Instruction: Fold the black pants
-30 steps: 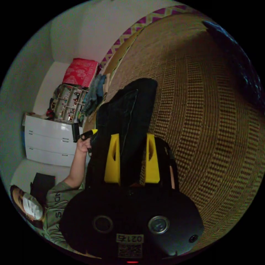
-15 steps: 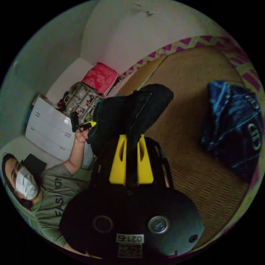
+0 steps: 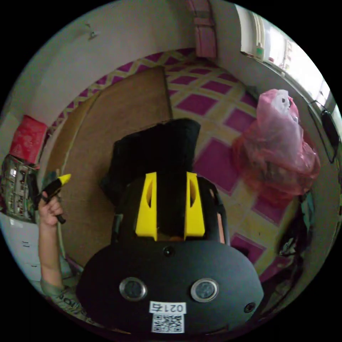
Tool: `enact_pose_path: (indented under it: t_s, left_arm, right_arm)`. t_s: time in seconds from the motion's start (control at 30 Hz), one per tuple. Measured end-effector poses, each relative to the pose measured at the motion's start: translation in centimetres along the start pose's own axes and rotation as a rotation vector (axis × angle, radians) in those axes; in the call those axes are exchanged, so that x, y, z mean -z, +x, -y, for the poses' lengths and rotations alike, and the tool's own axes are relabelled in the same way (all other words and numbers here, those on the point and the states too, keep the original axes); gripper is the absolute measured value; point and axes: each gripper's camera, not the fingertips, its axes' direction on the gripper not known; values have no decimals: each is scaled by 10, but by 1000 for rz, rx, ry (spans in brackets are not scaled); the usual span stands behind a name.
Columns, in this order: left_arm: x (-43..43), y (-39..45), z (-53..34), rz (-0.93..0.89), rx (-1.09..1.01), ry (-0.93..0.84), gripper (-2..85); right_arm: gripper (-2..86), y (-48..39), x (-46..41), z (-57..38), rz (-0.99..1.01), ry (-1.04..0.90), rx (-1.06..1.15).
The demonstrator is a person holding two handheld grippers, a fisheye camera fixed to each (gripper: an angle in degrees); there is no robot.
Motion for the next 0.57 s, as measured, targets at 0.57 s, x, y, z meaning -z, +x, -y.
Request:
enact_pose_path:
  t_s: [0.57]
  left_arm:
    - [327,-24,-334,489,25,283,74]
  right_arm:
    - [161,-569,-80,-205,474,202,1132]
